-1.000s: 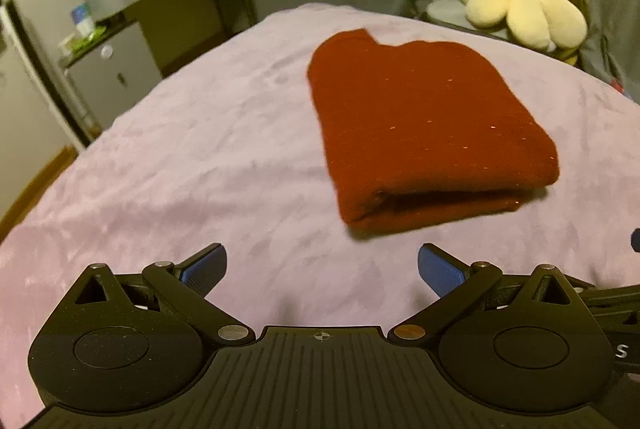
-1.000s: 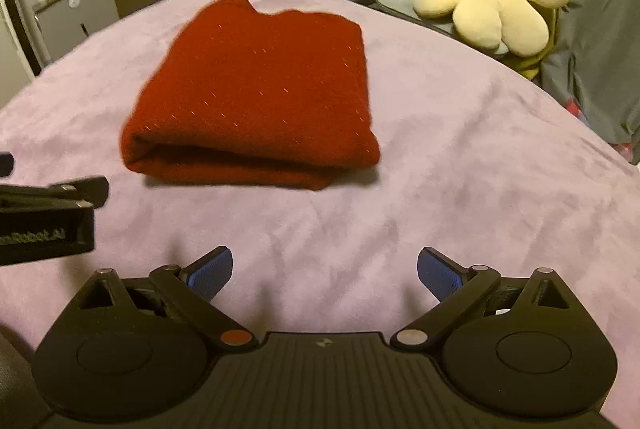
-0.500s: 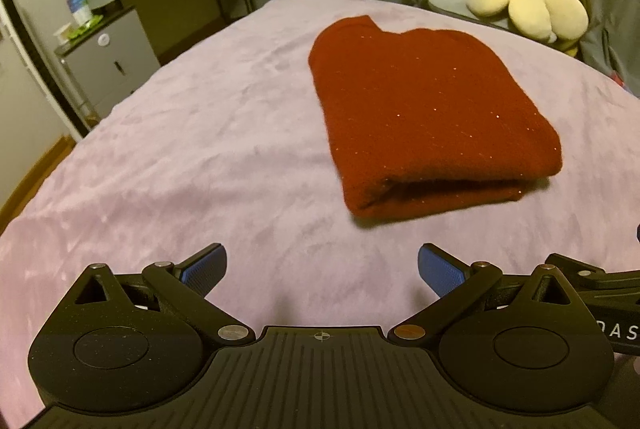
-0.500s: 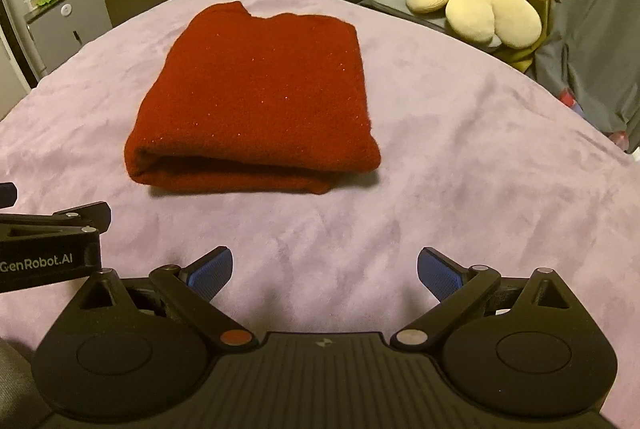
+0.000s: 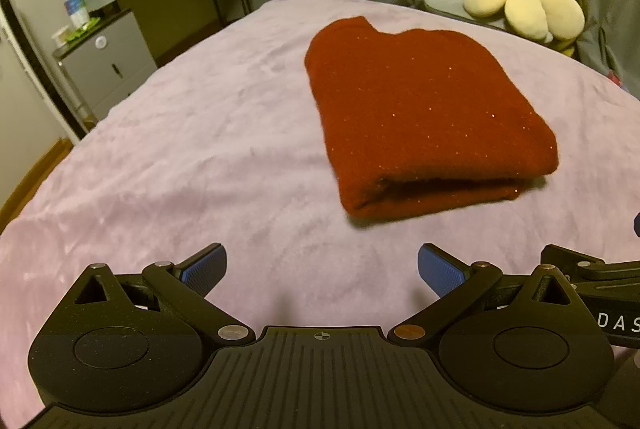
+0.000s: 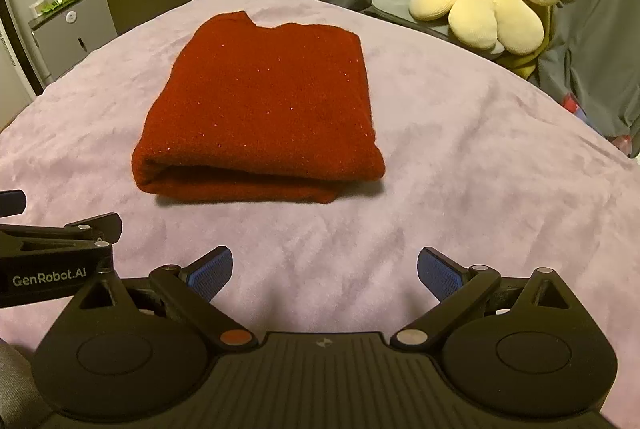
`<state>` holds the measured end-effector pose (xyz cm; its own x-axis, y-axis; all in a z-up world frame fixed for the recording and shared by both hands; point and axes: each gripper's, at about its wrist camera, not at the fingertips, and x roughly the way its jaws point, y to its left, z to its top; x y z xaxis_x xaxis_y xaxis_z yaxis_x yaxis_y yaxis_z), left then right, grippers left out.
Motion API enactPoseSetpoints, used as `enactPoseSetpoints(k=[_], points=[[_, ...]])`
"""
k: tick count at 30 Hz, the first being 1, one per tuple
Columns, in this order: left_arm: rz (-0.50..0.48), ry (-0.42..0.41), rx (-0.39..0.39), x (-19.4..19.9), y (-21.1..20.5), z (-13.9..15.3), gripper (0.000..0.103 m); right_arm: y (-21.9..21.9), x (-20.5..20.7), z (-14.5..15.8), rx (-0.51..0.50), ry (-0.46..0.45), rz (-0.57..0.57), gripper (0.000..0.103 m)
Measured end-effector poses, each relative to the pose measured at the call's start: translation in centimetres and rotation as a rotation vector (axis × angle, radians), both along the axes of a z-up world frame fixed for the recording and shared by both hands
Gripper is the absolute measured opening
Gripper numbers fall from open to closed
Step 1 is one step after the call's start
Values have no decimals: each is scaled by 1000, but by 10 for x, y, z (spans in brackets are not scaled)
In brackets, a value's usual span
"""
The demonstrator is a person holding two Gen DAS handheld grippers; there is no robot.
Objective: Fold small clothes
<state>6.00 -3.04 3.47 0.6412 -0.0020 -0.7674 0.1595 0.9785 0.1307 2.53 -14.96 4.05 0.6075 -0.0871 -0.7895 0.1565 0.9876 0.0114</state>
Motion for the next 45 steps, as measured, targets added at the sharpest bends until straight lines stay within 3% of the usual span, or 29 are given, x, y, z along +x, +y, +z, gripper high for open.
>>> enactPoseSetpoints(k=[45], points=[[2, 3, -2, -2, -1, -3, 103, 3, -4, 1, -2, -20, 13, 99]])
